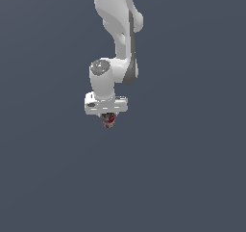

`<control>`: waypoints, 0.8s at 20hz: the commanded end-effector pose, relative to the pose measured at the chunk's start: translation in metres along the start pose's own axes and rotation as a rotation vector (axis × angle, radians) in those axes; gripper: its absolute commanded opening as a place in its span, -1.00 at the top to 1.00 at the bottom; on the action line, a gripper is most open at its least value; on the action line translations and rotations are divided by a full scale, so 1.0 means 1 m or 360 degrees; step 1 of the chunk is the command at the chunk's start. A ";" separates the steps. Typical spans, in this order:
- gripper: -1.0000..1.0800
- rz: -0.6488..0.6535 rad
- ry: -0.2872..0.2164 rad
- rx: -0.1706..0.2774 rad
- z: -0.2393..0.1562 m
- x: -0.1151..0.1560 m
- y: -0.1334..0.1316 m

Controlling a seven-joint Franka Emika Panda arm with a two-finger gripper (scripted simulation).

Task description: Pick up the object and move it to a goal position.

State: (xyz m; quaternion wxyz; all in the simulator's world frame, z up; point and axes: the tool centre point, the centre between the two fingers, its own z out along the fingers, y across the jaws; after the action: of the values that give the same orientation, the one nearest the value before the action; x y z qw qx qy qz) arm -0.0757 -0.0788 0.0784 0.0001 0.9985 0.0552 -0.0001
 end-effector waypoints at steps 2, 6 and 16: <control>1.00 -0.0001 0.0000 0.0000 0.001 0.000 0.000; 1.00 -0.0001 0.0000 0.0000 0.001 0.000 0.000; 1.00 0.0000 0.0000 0.0000 -0.014 0.009 -0.006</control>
State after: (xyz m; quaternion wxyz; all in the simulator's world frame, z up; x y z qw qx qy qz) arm -0.0711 -0.0741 0.0865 -0.0002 0.9985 0.0549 -0.0022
